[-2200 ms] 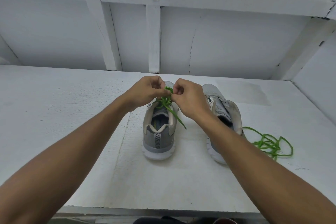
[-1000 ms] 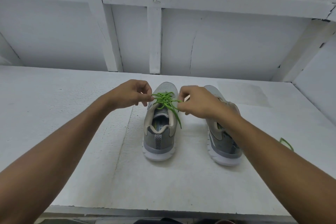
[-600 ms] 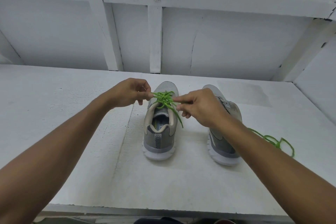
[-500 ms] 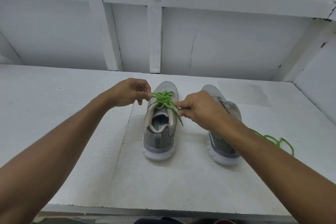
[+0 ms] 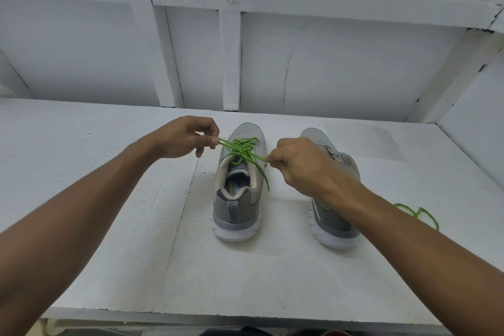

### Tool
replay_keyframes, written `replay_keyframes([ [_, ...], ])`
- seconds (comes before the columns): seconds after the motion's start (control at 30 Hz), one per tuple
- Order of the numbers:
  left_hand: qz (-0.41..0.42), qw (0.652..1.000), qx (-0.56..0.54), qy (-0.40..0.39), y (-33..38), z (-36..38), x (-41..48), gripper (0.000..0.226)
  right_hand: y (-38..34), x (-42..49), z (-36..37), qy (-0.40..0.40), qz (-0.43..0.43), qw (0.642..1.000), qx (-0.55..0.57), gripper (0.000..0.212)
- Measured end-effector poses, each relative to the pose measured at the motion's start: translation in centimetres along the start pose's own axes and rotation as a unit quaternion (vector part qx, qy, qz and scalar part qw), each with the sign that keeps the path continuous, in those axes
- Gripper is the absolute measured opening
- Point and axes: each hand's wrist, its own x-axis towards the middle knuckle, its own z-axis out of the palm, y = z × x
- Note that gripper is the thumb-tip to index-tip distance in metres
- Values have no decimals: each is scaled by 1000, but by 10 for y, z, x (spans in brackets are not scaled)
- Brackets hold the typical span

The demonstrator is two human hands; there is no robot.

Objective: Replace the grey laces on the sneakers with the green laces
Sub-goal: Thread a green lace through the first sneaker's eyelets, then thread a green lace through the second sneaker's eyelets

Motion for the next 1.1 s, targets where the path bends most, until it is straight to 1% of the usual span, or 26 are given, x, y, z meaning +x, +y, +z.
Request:
replay_keyframes([
  [0.07, 2, 1000, 16, -5, -3, 3, 1, 11, -1, -4, 4, -30, -5, 1000, -8, 21],
  [0.2, -6, 1000, 18, 3, -3, 4, 4, 11, 2, -4, 5, -16, 3, 1000, -8, 21],
  [0.3, -21, 999, 33, -12, 0, 3, 6, 14, 2, -5, 9, -40, 14, 999, -11, 21],
  [0.33, -32, 999, 30, -17, 0, 3, 6, 19, 2, -6, 9, -45, 20, 999, -5, 21],
  [0.37, -46, 998, 23, -22, 1, 2, 4, 28, 1, -6, 8, -47, 25, 999, 1, 23],
  [0.43, -71, 997, 18, -26, 3, -1, 2, 49, -1, -7, -1, -50, 43, 998, 15, 36],
  [0.47, -74, 997, 25, -11, 4, -3, 1, 50, -1, -7, -6, -45, 45, 998, 21, 41],
  [0.53, -58, 996, 51, 52, 10, -5, -1, 35, 0, -7, -19, -28, 44, 998, 26, 42],
  [0.57, -44, 993, 55, 92, 16, -4, -1, 27, 1, -7, -25, -14, 46, 998, 31, 40],
  [0.63, -18, 987, 25, 159, 37, 4, 0, 16, 6, -8, -37, 20, 60, 997, 54, 32],
  [0.73, 7, 976, -56, 210, 77, 30, 5, 12, 17, -13, -50, 44, 117, 989, 78, 23],
  [0.87, 21, 967, -134, 215, 130, 80, 11, 18, 36, -26, -57, 94, 191, 972, 94, 23],
  [0.93, 1, 966, -160, 203, 145, 111, 17, 23, 48, -37, -53, 111, 235, 962, 87, 31],
  [1.0, -33, 964, -177, 195, 153, 143, 21, 33, 60, -50, -44, 111, 283, 948, 99, 46],
  [1.03, -55, 962, -186, 192, 155, 156, 21, 39, 66, -56, -39, 110, 310, 937, 118, 53],
  [1.1, -96, 957, -198, 190, 159, 178, 20, 47, 76, -67, -28, 106, 369, 905, 185, 61],
])
